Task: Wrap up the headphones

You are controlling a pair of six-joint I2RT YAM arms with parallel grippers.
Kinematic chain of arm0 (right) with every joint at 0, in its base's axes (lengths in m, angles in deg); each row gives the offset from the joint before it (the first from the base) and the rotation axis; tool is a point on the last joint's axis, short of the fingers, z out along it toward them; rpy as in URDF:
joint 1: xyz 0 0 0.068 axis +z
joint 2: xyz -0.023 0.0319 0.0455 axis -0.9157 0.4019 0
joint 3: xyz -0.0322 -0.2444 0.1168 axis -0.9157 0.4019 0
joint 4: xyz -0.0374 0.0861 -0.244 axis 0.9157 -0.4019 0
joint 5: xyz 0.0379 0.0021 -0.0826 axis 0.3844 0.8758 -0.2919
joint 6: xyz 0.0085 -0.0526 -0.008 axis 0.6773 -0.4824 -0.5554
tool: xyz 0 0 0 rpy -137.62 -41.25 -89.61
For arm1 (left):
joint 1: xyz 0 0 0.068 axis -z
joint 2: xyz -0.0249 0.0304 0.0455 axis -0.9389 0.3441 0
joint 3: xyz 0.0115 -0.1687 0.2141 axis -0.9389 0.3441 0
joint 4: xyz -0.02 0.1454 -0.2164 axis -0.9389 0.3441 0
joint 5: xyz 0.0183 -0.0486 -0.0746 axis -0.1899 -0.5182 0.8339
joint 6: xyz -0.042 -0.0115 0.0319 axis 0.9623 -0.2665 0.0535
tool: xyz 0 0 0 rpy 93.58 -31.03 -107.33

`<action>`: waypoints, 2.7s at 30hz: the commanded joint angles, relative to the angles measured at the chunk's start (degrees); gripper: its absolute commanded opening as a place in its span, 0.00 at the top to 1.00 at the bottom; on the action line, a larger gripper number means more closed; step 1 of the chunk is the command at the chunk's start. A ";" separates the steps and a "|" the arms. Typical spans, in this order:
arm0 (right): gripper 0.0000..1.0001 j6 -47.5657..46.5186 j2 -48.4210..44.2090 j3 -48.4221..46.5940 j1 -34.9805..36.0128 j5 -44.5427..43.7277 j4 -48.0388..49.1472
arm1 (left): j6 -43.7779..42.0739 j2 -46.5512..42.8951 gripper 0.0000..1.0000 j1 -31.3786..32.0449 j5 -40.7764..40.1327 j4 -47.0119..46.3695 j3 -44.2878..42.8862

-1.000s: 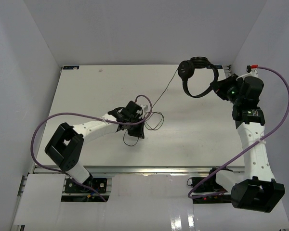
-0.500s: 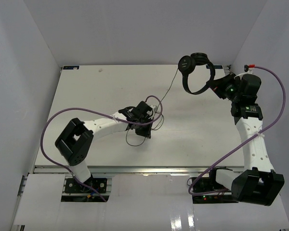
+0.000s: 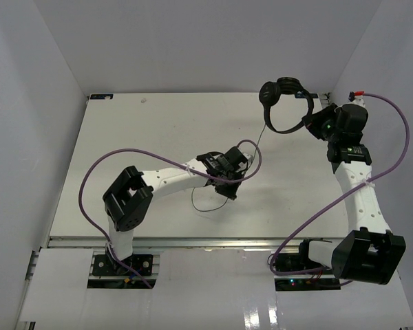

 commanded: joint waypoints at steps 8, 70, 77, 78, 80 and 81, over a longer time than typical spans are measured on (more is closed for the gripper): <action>0.92 -22.26 2.06 2.33 7.39 -16.71 10.87 | -1.12 -1.99 1.00 6.70 -8.72 12.87 -7.23; 0.92 -58.90 -15.95 21.58 16.06 29.59 6.97 | -10.31 -11.14 1.00 -3.86 -14.38 16.39 -20.18; 0.92 -50.48 -16.07 17.34 15.77 35.05 6.29 | -8.83 -17.40 1.00 -7.45 -8.93 8.45 -9.81; 0.92 -49.33 -15.87 16.93 15.57 35.34 6.25 | -8.59 -18.51 1.00 -7.65 -8.07 7.06 -8.25; 0.92 -47.17 -15.46 16.02 15.26 35.88 6.25 | -8.19 -20.48 1.00 -7.96 -6.69 4.54 -5.42; 0.92 -46.17 -15.26 15.46 15.14 36.19 6.28 | -8.02 -21.35 1.00 -8.08 -6.18 3.41 -4.14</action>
